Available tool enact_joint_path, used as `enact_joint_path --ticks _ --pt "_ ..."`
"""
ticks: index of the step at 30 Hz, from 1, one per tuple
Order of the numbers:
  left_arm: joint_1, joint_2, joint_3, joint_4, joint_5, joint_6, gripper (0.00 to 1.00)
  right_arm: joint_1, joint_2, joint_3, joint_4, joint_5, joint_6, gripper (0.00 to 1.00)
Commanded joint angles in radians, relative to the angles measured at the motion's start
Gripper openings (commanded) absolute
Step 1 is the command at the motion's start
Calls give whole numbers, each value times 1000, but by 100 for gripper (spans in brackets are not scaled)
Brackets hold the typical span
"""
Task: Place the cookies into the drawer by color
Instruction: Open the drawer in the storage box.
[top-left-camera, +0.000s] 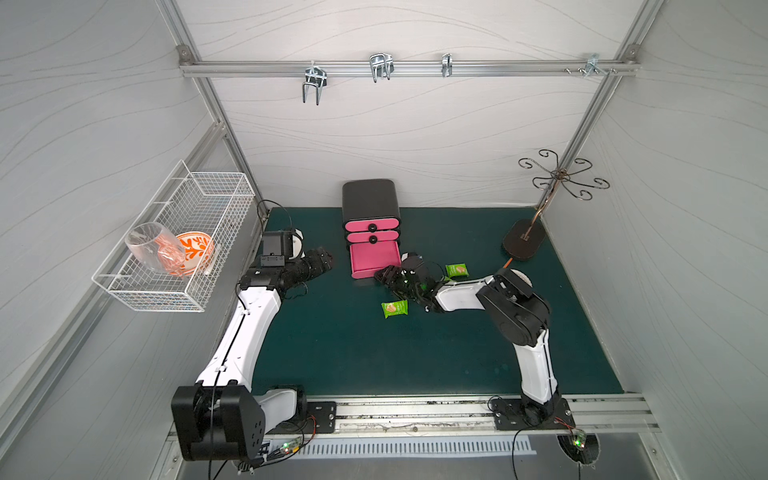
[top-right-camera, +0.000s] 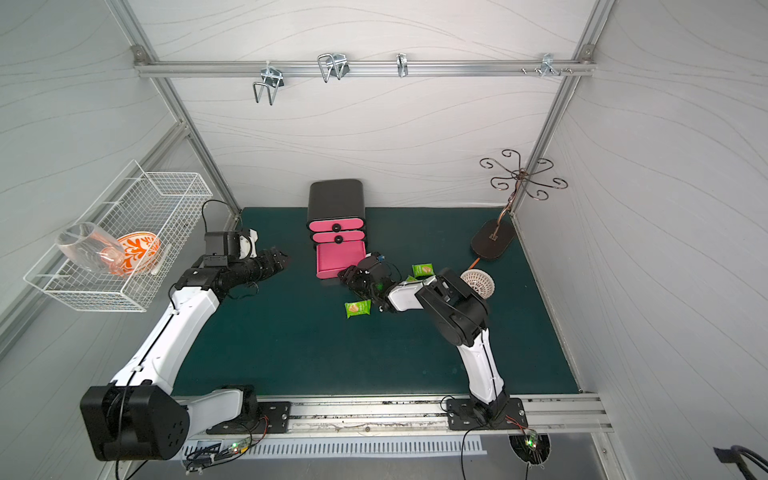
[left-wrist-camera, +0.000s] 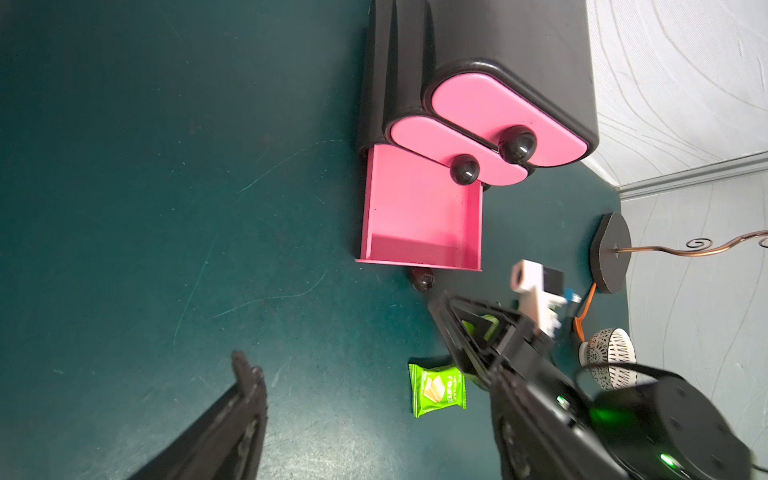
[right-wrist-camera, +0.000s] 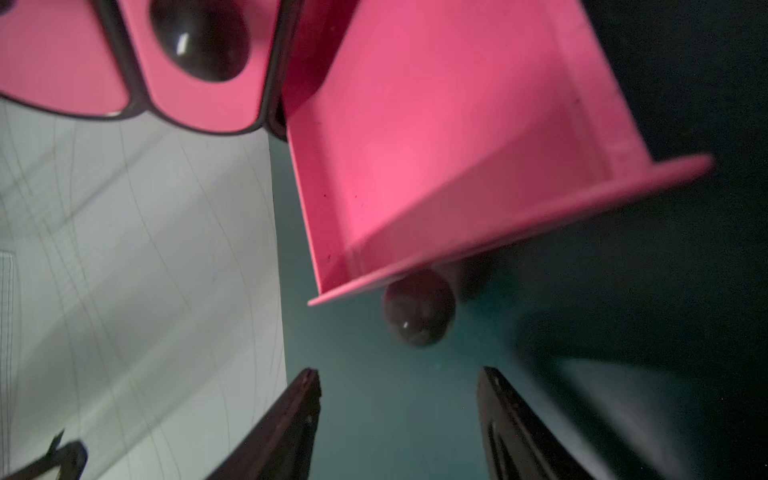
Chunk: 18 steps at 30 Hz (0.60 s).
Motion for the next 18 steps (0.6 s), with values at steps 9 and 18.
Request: enact_joint_path --ticks 9,18 --pt "6 -1 0 53 69 18 86 7 -388 -11 -702 -84 -993 85" --pt "6 3 -6 62 108 33 87 7 -219 188 -980 -123 -1577 96"
